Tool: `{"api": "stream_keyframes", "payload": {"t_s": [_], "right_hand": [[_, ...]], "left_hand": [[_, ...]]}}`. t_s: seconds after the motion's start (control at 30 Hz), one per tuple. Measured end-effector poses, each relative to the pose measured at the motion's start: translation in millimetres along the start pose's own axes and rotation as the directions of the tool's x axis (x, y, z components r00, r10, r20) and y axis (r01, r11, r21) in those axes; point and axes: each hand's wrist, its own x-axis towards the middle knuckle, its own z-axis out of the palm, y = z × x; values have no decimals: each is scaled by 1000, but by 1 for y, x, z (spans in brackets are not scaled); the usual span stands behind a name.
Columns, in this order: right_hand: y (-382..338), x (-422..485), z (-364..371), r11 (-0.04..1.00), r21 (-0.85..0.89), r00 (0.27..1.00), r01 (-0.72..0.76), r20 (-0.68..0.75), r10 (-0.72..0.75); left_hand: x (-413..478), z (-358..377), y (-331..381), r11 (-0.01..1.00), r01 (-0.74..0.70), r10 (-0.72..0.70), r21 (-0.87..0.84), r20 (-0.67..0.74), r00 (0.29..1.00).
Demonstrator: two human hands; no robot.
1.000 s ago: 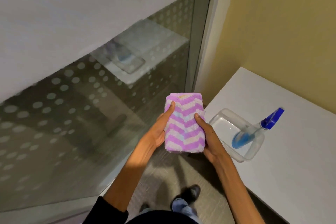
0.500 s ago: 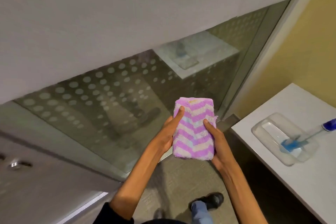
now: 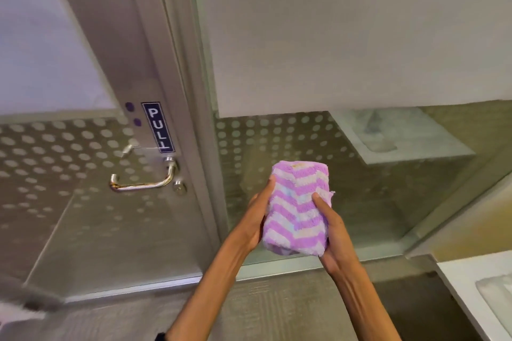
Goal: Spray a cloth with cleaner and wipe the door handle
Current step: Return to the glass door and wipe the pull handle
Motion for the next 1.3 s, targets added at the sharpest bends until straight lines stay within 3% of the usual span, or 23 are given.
{"api": "stream_keyframes", "payload": {"t_s": [0.2, 0.57, 0.73, 0.97, 1.07, 1.13, 1.2, 1.3], "right_hand": [[27, -7, 47, 998, 12, 989, -65, 136, 63], [77, -14, 121, 998, -52, 979, -24, 199, 34], [93, -4, 155, 996, -79, 977, 28, 211, -11], [133, 8, 218, 994, 30, 971, 101, 216, -105], [146, 5, 240, 983, 51, 975, 178, 125, -183], [149, -1, 251, 965, 70, 965, 252, 55, -255], [147, -8, 259, 936, 73, 939, 343, -13, -343], [143, -19, 268, 826, -17, 814, 563, -160, -558]], "left_hand": [[-57, -46, 11, 998, -71, 70, 1, -115, 991], [-108, -105, 40, 957, -289, 265, -22, -334, 904], [-109, -138, 68, 948, -317, 298, -14, -299, 906], [-117, -203, 123, 950, -312, 310, 16, -161, 937], [-127, -216, 144, 930, -350, 362, 109, -115, 925], [-135, -219, 159, 875, -429, 464, 227, -133, 876], [-142, -223, 173, 795, -525, 594, 303, -216, 775], [-148, -232, 198, 606, -659, 795, 446, -331, 508]]}}
